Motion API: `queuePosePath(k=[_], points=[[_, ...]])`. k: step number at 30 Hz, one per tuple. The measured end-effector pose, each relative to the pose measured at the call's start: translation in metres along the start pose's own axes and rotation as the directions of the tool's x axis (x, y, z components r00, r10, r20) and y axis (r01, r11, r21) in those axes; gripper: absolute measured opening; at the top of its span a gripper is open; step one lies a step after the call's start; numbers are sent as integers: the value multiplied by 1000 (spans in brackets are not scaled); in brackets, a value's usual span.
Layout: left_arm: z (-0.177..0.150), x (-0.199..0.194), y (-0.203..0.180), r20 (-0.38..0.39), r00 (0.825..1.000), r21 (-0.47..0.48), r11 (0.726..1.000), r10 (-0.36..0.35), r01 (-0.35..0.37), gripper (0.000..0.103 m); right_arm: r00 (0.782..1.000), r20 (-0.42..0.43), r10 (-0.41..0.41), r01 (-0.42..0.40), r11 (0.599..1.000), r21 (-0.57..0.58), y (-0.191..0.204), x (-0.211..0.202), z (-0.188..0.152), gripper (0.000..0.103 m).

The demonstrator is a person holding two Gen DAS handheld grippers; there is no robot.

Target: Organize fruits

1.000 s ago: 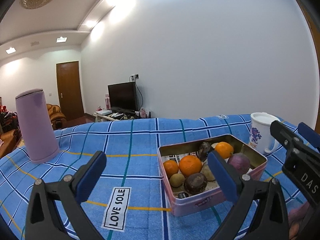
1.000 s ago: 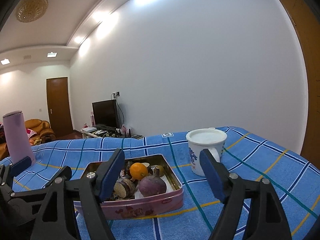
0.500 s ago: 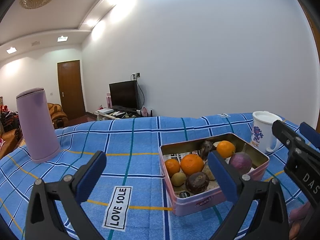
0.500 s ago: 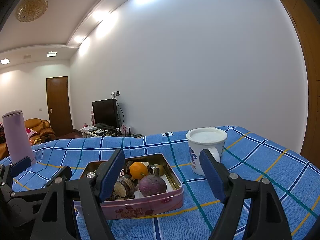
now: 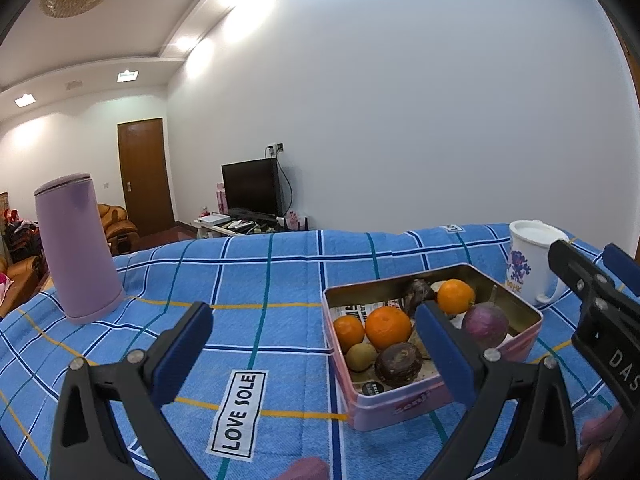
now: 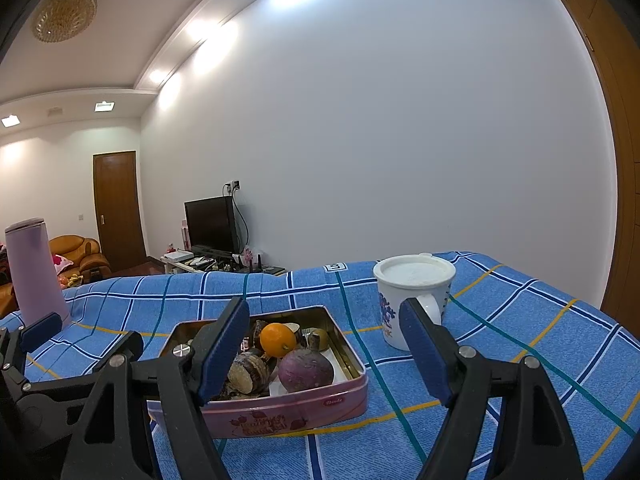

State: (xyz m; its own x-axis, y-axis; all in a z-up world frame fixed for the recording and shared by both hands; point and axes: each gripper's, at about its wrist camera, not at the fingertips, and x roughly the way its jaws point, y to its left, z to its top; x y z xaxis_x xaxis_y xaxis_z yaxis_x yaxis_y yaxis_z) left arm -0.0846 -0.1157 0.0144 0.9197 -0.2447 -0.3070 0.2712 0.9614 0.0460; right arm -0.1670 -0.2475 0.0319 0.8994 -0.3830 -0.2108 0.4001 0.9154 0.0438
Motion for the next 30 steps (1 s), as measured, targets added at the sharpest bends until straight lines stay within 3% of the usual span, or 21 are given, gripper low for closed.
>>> queuePosePath(k=[30], points=[[-1,1,1,-6,1000,-3,1000,1,-1,103,1000,-2,-6,6,1000,13,-1,-2,1,79]])
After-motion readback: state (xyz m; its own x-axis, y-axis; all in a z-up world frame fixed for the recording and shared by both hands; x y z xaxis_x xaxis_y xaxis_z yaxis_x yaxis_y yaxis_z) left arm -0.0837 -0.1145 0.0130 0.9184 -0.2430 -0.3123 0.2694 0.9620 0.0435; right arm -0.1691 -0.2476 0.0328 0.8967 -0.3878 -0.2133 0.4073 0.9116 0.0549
